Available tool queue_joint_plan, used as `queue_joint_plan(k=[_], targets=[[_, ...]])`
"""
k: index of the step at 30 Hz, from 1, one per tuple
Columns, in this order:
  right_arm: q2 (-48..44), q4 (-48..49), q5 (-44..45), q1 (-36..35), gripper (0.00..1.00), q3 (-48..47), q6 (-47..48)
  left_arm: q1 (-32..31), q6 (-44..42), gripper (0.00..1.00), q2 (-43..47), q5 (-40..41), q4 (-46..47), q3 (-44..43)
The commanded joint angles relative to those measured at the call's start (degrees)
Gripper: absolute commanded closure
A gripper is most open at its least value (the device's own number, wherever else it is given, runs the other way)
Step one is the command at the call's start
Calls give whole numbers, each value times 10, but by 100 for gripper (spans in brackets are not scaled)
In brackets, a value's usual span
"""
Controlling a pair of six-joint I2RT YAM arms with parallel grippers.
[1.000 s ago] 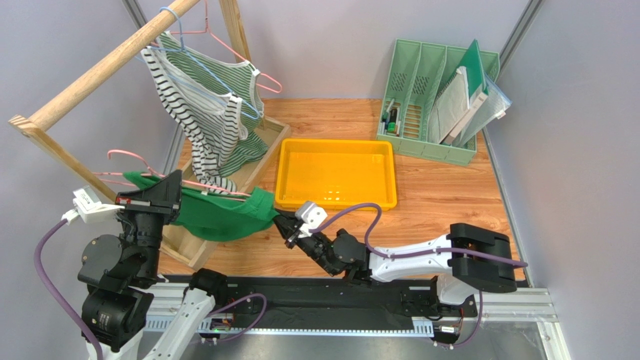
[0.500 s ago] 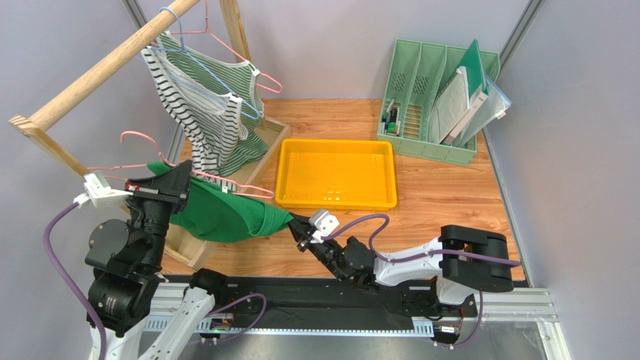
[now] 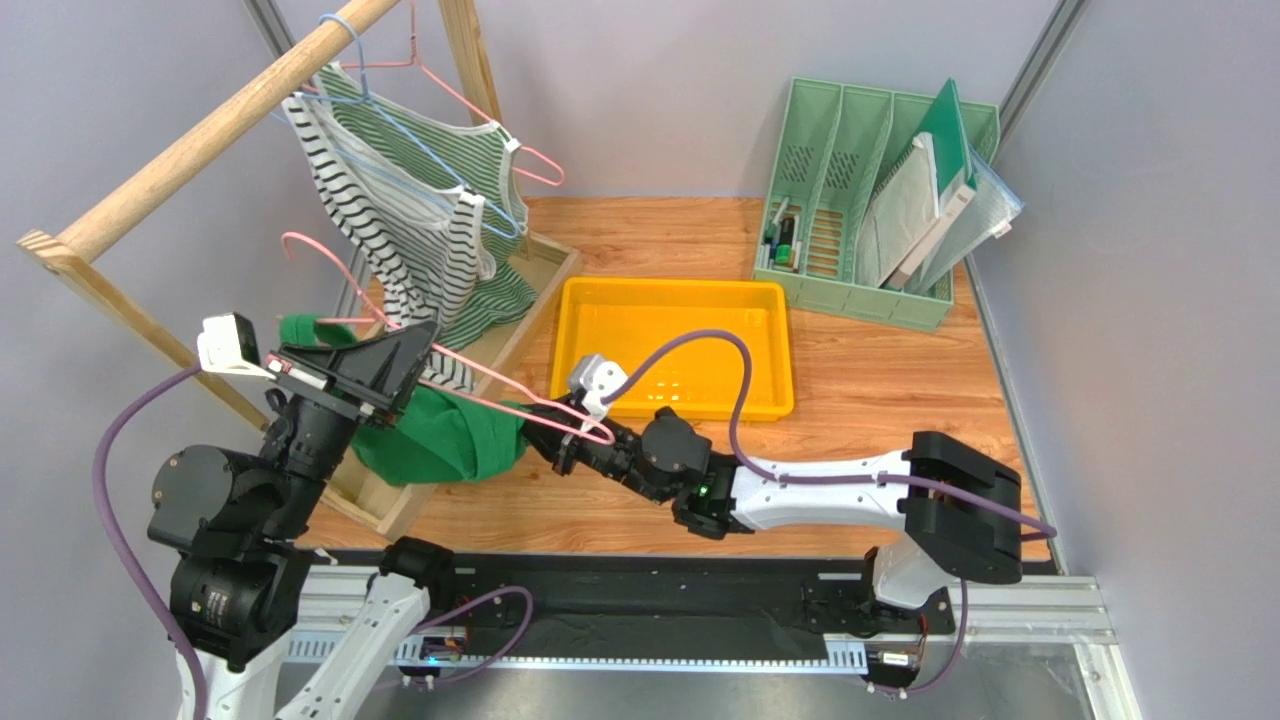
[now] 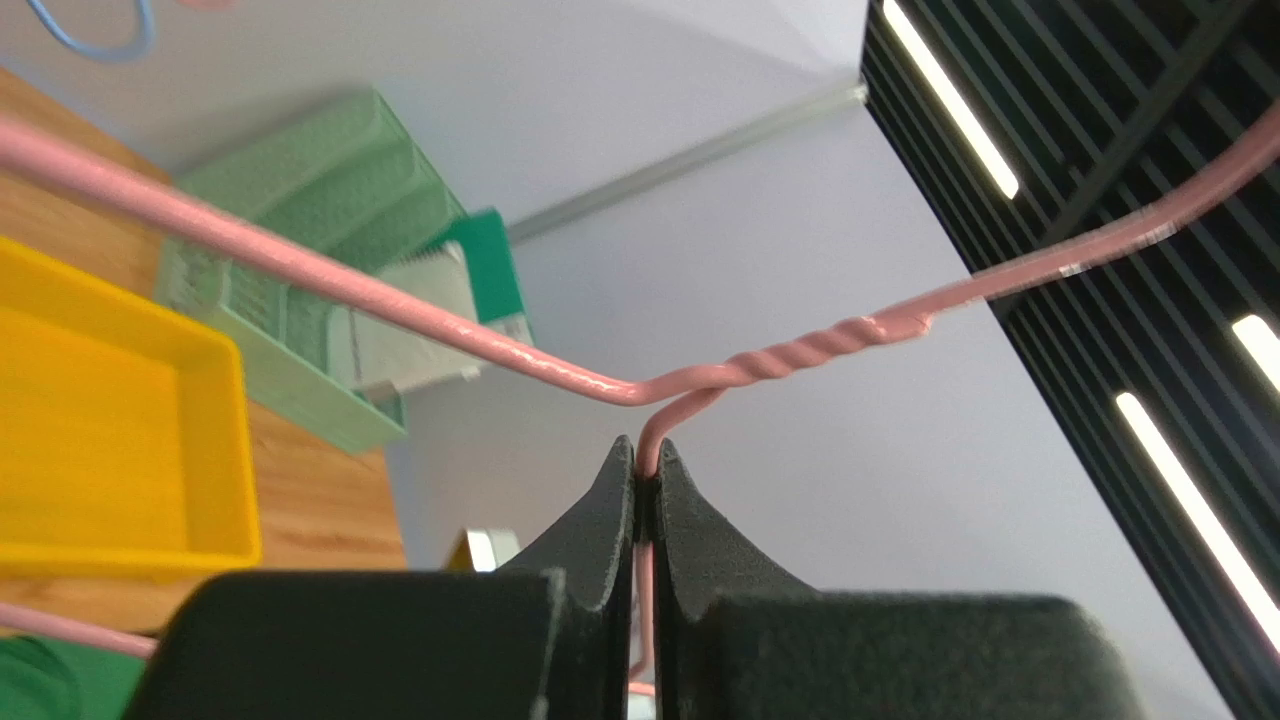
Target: Remove the tank top from the hanger
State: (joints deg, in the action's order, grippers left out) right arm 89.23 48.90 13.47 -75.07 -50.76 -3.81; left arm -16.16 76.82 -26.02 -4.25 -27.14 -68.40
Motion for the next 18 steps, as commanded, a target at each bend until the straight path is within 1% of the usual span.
queue_joint_plan(k=[1,4,6,7,9,12,15,18], targets=[[2,-107,-100,28,100,-54,-93,-5,72,100,10,-144,29,13],[4,-145,-109,39,100,-79,-120,-5,90,100,17,-174,47,29],[-7,-124,-127,55,100,-58,-145,-5,96,100,17,-190,48,35],[-12,-96,-148,62,100,-49,-157,-5,101,100,20,-198,46,36],[-22,-87,-157,83,100,-40,-196,-5,102,100,26,-200,45,38],[-19,-121,-158,96,100,-57,-216,-5,94,100,36,-200,39,33],[1,-173,-173,106,100,-97,-224,-5,91,100,40,-223,39,30],[9,-190,-170,108,100,-126,-216,-5,74,100,41,-252,32,26]])
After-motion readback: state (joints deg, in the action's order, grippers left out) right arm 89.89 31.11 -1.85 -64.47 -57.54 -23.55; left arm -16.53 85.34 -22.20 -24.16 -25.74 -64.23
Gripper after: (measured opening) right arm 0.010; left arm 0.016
